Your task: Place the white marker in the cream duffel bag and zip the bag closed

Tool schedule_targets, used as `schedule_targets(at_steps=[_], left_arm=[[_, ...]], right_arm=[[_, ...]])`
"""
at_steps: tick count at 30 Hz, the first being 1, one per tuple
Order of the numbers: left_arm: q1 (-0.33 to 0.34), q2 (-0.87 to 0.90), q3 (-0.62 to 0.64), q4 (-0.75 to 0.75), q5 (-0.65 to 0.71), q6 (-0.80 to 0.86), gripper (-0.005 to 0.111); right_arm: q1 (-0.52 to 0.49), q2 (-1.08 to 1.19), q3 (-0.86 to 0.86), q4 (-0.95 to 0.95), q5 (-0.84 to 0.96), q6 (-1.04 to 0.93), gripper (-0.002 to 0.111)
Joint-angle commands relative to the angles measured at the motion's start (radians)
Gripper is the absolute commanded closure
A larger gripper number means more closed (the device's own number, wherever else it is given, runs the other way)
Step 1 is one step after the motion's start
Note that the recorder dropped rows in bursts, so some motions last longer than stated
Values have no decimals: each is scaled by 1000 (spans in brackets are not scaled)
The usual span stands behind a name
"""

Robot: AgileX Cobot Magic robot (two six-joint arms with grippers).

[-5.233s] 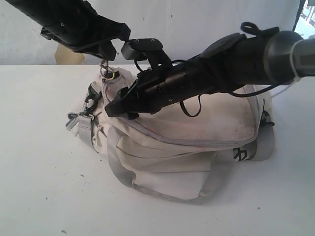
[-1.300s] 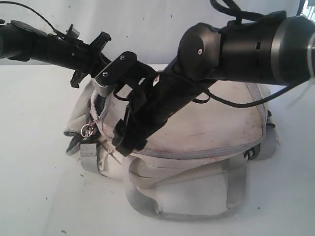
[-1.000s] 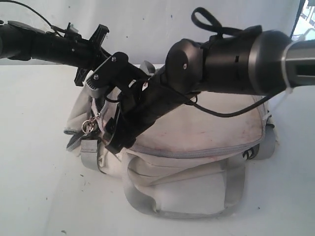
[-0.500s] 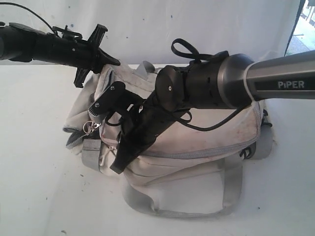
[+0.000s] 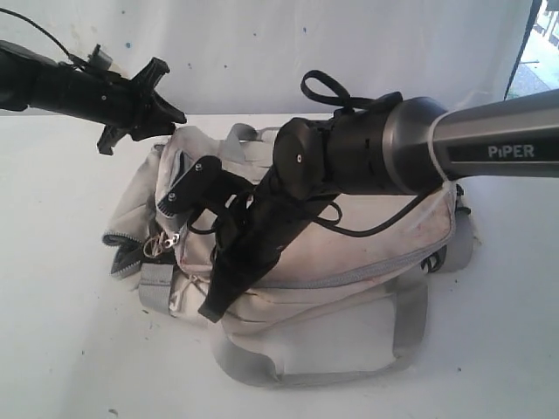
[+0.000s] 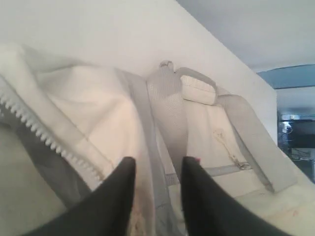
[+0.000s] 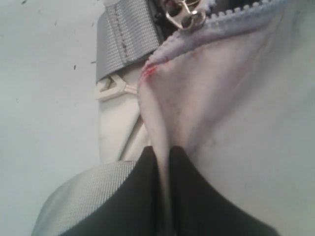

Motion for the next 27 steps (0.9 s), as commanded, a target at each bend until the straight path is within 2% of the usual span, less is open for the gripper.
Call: schedule_targets(at_steps=[1,3,5,7,11,13,16,21,27], left_arm=[[12,-13,-7,32,44,87,38],[12,-15,-7,45,67,87,25],[12,-24,-7,73,100,90,23],[12,-38,-7,128,119,90,24],[12,-97,-7,322,165,83,28],[12,-122,-7,381,201,83,29],[12,-161,7,408,264,92,29],[12,-228,112,406,312,161,31],[12,-316,256,404,392,322,54]], right_arm=[[2,4,6,7,20,8,107],[2,4,6,7,6,23,106],[2,4,6,13,-11,23,100],[2,4,6,17,-18,29,86],[2,-13,-2,17,-29,145,52],[2,-27,-12,17,-25,228,45],[2,-65,-19,5,-6,341,42],[-10,-132,-19,-13,102,459,42],[-71,-185,-19,-17,283,525,42]])
